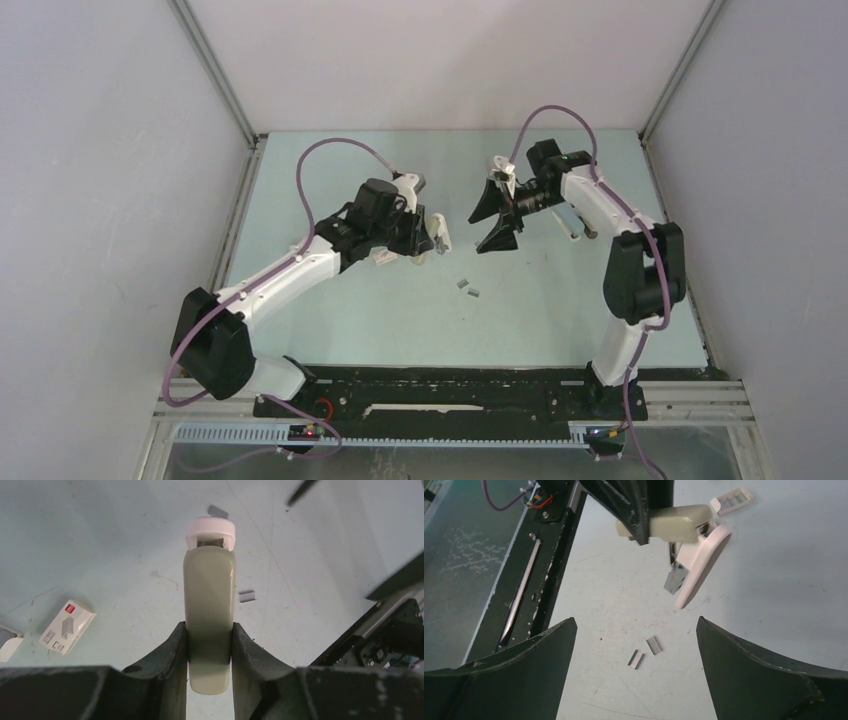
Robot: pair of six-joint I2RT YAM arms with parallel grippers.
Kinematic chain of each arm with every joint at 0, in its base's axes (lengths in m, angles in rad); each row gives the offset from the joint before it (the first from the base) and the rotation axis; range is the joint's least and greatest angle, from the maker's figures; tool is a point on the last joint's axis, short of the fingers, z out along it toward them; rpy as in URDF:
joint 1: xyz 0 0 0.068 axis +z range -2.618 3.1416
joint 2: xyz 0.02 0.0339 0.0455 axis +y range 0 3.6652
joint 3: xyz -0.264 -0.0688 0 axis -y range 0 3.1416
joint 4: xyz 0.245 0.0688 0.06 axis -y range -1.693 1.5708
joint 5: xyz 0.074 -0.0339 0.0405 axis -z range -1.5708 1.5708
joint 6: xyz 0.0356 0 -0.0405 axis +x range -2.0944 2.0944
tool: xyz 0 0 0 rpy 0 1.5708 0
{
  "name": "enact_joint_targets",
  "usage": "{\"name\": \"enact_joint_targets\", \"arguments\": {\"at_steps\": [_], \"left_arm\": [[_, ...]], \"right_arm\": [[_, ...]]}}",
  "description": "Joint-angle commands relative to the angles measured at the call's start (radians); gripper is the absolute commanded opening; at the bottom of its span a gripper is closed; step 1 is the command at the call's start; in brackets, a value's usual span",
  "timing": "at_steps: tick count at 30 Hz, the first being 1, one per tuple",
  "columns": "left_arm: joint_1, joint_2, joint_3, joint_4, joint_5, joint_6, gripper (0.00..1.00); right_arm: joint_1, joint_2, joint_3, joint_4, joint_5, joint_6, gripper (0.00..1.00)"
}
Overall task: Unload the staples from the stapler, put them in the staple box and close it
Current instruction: Pick up the stapler from the center of the board, then unload the staple at the center of the board.
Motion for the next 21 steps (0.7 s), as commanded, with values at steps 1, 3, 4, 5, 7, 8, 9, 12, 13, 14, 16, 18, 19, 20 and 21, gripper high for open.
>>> {"name": "enact_joint_targets", "arguments": {"at_steps": [1, 3, 4, 5, 7, 8, 9, 12, 13, 14, 16, 18, 19, 20, 21], "left_arm": [[-0.042, -0.036, -0.01, 0.048, 0.05, 0.129, 0.02], [-0.051, -0.028, -0.003, 0.028, 0.055, 0.157, 0.02], [-0.053, -0.026, 0.0, 0.02, 0.078, 0.173, 0.01], [-0.055, -0.024, 0.001, 0.018, 0.096, 0.186, 0.01], [-0.059, -0.026, 0.002, 0.018, 0.103, 0.201, 0.01], [-0.062, -0.027, 0.003, 0.019, 0.107, 0.209, 0.0], [-0.064, -0.028, 0.003, 0.022, 0.114, 0.219, 0.0], [-0.07, -0.031, 0.003, 0.042, 0.138, 0.248, 0.0], [-0.073, -0.033, 0.004, 0.047, 0.142, 0.254, 0.0], [-0.073, -0.032, 0.006, 0.052, 0.143, 0.257, 0.0], [-0.074, -0.033, 0.011, 0.065, 0.142, 0.259, 0.0], [-0.076, -0.035, 0.015, 0.082, 0.145, 0.261, 0.0], [-0.076, -0.038, 0.015, 0.091, 0.146, 0.261, 0.0], [-0.076, -0.041, 0.017, 0.1, 0.149, 0.262, 0.0], [-0.077, -0.042, 0.022, 0.106, 0.151, 0.262, 0.0]], "right_arm": [[0.013, 0.108, 0.149, -0.23, -0.029, -0.318, 1.0], [0.019, 0.185, 0.238, -0.336, -0.04, -0.386, 1.0], [0.022, 0.21, 0.278, -0.367, -0.046, -0.399, 0.99], [0.026, 0.229, 0.293, -0.383, -0.047, -0.405, 0.99], [0.036, 0.249, 0.312, -0.377, -0.033, -0.392, 0.98], [0.041, 0.253, 0.309, -0.359, -0.024, -0.371, 0.98], [0.048, 0.255, 0.302, -0.34, -0.013, -0.355, 0.98], [0.062, 0.258, 0.279, -0.303, 0.012, -0.32, 0.97], [0.066, 0.261, 0.273, -0.302, 0.016, -0.319, 0.96], [0.069, 0.262, 0.271, -0.306, 0.017, -0.318, 0.95], [0.078, 0.268, 0.268, -0.322, 0.011, -0.325, 0.93], [0.083, 0.272, 0.266, -0.339, 0.0, -0.336, 0.91], [0.087, 0.275, 0.265, -0.35, -0.003, -0.345, 0.91], [0.091, 0.275, 0.261, -0.356, -0.003, -0.35, 0.9], [0.094, 0.275, 0.257, -0.358, -0.005, -0.352, 0.89]]}}
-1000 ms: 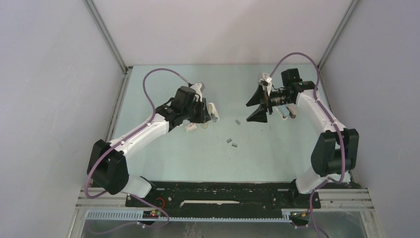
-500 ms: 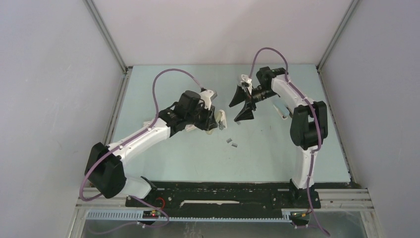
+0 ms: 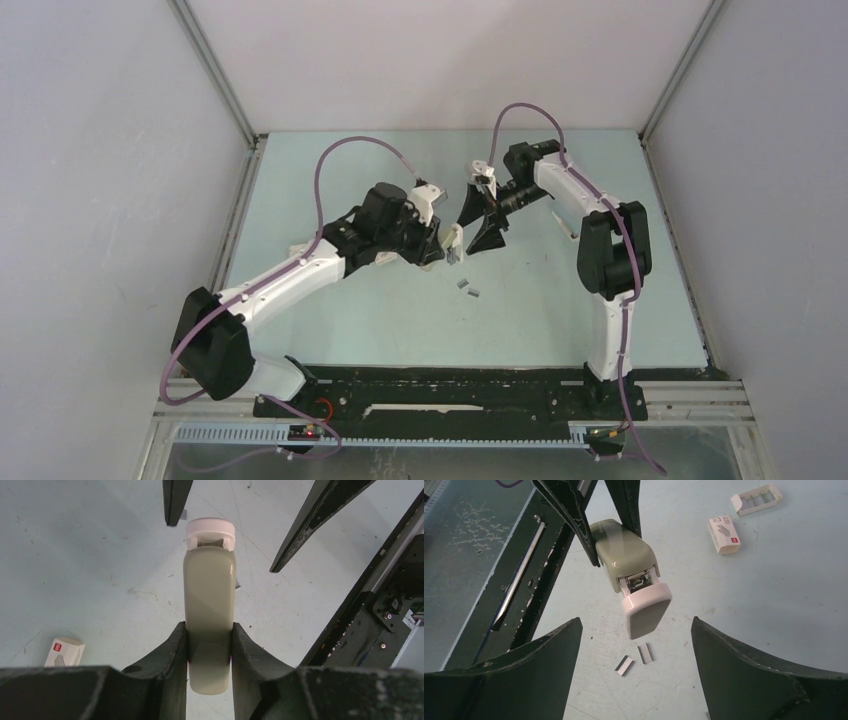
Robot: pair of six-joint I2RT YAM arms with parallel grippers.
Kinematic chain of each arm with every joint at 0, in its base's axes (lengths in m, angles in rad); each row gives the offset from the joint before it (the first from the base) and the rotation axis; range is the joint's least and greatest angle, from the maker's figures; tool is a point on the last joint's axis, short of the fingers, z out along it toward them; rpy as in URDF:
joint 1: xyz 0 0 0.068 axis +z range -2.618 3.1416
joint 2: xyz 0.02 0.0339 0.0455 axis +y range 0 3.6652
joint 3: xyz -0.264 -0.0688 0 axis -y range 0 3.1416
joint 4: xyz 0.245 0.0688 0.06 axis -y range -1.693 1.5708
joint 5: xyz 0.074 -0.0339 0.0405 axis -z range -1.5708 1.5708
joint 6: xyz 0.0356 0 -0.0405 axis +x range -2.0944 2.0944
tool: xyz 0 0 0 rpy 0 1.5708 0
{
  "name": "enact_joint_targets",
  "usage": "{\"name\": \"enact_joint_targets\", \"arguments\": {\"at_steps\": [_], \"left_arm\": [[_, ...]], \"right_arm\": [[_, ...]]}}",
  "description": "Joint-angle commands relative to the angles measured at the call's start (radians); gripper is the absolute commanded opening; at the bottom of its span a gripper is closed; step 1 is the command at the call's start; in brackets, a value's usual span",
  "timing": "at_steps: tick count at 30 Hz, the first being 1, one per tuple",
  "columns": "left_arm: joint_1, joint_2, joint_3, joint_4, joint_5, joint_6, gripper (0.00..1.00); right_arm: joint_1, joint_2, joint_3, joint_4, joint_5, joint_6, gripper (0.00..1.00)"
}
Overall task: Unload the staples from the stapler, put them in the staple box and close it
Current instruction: Unload the staple at the center of the board.
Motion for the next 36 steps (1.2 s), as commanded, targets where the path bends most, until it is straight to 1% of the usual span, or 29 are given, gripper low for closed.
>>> {"name": "enact_joint_targets", "arguments": {"at_steps": [1, 4, 7, 11, 17, 24, 27, 30, 33, 34, 36], "left_arm": [[-0.008, -0.04, 0.026, 0.093, 0.037, 0.035, 0.0], [-0.008, -0.041, 0.042, 0.099, 0.045, 0.037, 0.0], [-0.008, -0.045, 0.046, 0.112, 0.052, 0.032, 0.0], [-0.007, -0.059, 0.039, 0.138, 0.06, 0.024, 0.0], [-0.008, -0.088, 0.006, 0.168, 0.053, 0.029, 0.0], [-0.007, -0.106, -0.035, 0.193, 0.056, 0.038, 0.0], [-0.008, -0.104, -0.043, 0.193, 0.06, 0.042, 0.0], [-0.008, -0.104, -0.049, 0.196, 0.063, 0.041, 0.0], [-0.008, -0.102, -0.053, 0.202, 0.077, 0.035, 0.0], [-0.008, -0.1, -0.055, 0.205, 0.081, 0.031, 0.0], [-0.007, -0.096, -0.054, 0.213, 0.093, 0.024, 0.0]], "right_arm": [[0.018, 0.011, -0.013, -0.043, -0.024, -0.035, 0.89], [0.023, 0.015, -0.016, -0.055, -0.027, -0.044, 0.87], [0.028, 0.021, -0.014, -0.074, -0.033, -0.066, 0.84], [0.029, 0.033, -0.005, -0.107, -0.04, -0.098, 0.76], [0.023, 0.048, 0.022, -0.183, -0.045, -0.197, 0.65], [0.012, 0.038, 0.028, -0.182, -0.056, -0.206, 0.42], [0.011, 0.031, 0.027, -0.182, -0.066, -0.207, 0.36], [0.009, 0.03, 0.028, -0.184, -0.071, -0.202, 0.36], [0.008, 0.027, 0.029, -0.199, -0.088, -0.214, 0.52], [0.007, 0.026, 0.03, -0.209, -0.096, -0.224, 0.55], [0.011, 0.025, 0.035, -0.221, -0.11, -0.229, 0.57]]}}
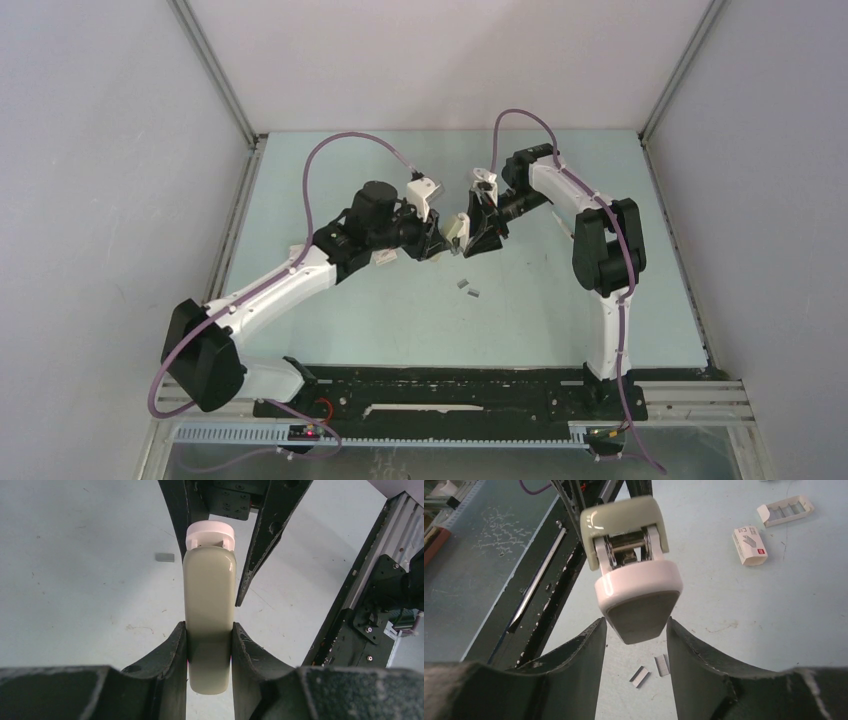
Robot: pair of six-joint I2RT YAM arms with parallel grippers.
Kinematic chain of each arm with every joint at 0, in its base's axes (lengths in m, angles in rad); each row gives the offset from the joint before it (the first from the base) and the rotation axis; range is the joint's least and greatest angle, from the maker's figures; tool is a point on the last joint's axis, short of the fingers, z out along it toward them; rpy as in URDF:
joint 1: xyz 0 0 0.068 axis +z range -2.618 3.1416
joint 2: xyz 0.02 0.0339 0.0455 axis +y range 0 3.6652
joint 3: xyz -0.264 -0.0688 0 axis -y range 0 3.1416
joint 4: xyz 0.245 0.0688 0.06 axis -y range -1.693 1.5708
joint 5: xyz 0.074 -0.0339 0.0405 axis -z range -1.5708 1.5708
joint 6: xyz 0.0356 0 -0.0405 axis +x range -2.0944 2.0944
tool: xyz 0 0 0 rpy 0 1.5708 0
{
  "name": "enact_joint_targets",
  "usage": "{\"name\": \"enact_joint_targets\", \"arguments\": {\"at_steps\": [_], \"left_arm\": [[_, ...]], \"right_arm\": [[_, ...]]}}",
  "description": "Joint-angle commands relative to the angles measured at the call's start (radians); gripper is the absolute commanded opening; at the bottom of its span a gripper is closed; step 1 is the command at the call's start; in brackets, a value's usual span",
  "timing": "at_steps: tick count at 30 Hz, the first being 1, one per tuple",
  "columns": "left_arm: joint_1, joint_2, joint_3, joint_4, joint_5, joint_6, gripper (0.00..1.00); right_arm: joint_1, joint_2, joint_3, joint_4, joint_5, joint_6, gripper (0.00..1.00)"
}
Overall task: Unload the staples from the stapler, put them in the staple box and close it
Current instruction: Unload the staple at the center of the board.
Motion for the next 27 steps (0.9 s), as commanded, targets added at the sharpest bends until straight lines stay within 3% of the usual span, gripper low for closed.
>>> {"name": "enact_joint_targets", "arguments": {"at_steps": [1, 6, 16, 19, 23, 27], "left_arm": [[-0.005, -0.025, -0.028, 0.072, 0.046, 0.01, 0.0], [-0.007, -0.013, -0.026, 0.084, 0.058, -0.004, 0.0], [-0.008, -0.026, -0.028, 0.017, 0.011, 0.059, 0.0], [-0.006, -0.025, -0.045, -0.042, -0.042, 0.133, 0.0], [-0.007, 0.005, -0.064, -0.107, -0.089, 0.2, 0.0], [-0.007, 0.039, -0.068, -0.122, -0.12, 0.231, 0.0]], "right_arm": [[-0.002, -0.016, 0.049, -0.049, -0.064, -0.041, 0.57], [0.006, -0.008, 0.066, -0.066, -0.075, -0.042, 0.54], [-0.027, -0.001, 0.081, -0.059, -0.012, -0.016, 0.25], [-0.058, -0.023, 0.06, 0.068, 0.066, 0.113, 0.16], [-0.077, -0.103, -0.054, 0.346, 0.278, 0.323, 0.12], [-0.082, -0.139, -0.086, 0.441, 0.415, 0.377, 0.09]]}}
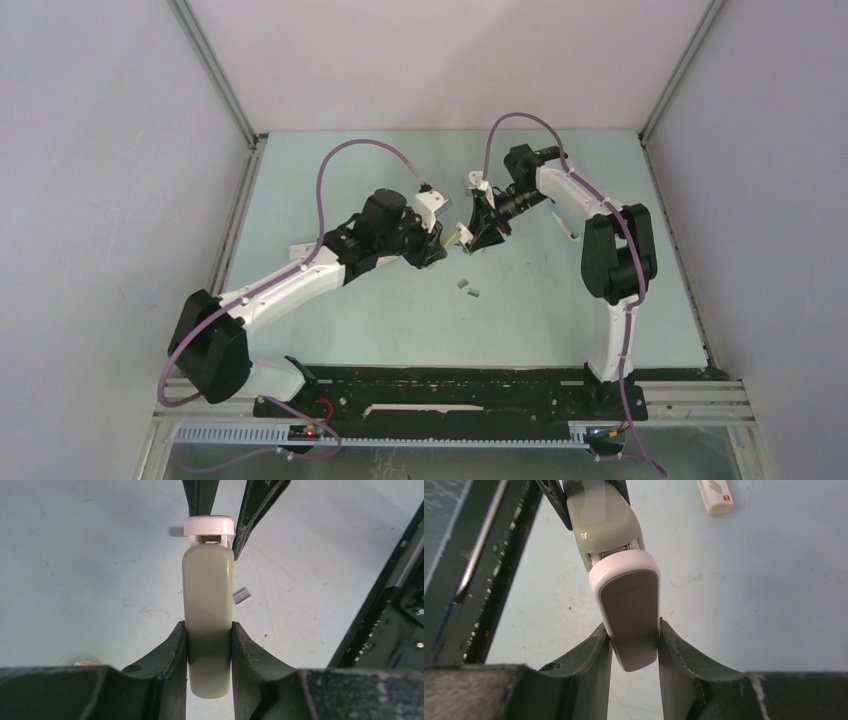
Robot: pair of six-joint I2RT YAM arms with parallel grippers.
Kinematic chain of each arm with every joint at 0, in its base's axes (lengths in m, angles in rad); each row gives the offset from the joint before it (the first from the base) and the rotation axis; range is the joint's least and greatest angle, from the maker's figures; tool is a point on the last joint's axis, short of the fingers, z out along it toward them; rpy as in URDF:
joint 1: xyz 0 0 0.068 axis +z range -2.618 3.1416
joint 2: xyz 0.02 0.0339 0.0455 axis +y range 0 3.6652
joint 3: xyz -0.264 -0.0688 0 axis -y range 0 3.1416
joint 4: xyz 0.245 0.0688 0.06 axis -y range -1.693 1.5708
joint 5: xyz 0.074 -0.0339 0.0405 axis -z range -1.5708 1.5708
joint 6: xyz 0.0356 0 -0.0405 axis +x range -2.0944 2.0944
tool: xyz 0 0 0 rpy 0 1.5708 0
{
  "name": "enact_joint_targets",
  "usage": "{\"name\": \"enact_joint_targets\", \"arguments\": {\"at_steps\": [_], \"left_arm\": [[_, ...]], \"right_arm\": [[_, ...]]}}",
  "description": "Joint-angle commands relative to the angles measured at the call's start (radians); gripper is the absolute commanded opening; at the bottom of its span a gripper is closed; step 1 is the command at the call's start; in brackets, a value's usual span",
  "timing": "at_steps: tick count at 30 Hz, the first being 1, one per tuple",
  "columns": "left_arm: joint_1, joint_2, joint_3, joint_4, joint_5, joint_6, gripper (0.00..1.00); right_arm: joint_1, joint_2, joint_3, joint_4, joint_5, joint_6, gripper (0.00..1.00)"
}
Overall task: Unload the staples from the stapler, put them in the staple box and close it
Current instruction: Unload the staple at the center of the board.
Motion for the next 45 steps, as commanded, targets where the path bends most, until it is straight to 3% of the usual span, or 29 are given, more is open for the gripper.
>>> {"name": "enact_joint_targets", "arguments": {"at_steps": [1, 9, 14, 21, 23, 29, 33, 40, 45], "left_arm": [[0.001, 0.016, -0.03, -0.093, -0.062, 0.138, 0.0], [0.001, 0.101, -0.023, -0.072, -0.054, 0.155, 0.0], [0.002, 0.109, -0.01, -0.045, -0.002, 0.102, 0.0], [0.003, 0.051, -0.039, 0.108, 0.096, -0.113, 0.0], [0.002, 0.029, -0.055, 0.147, 0.112, -0.179, 0.0], [0.001, -0.057, -0.119, 0.248, 0.14, -0.273, 0.0], [0.001, -0.125, -0.171, 0.277, 0.133, -0.297, 0.0], [0.003, -0.262, -0.276, 0.246, 0.051, -0.308, 0.0], [0.003, -0.339, -0.359, 0.226, -0.033, -0.323, 0.0]], "right_arm": [[-0.059, -0.065, -0.005, 0.154, 0.243, 0.179, 0.08], [-0.058, -0.094, 0.0, 0.162, 0.29, 0.179, 0.05], [-0.061, -0.069, 0.026, 0.062, 0.174, 0.16, 0.06], [-0.007, -0.068, -0.022, -0.072, -0.055, 0.147, 0.1], [0.017, -0.074, -0.038, -0.098, -0.109, 0.149, 0.18], [0.05, -0.072, -0.02, -0.313, -0.266, -0.03, 0.6], [0.05, -0.082, -0.025, -0.351, -0.283, -0.065, 0.76], [0.039, -0.11, -0.05, -0.318, -0.238, -0.044, 0.78], [0.021, -0.193, -0.18, -0.005, -0.151, 0.235, 0.78]]}}
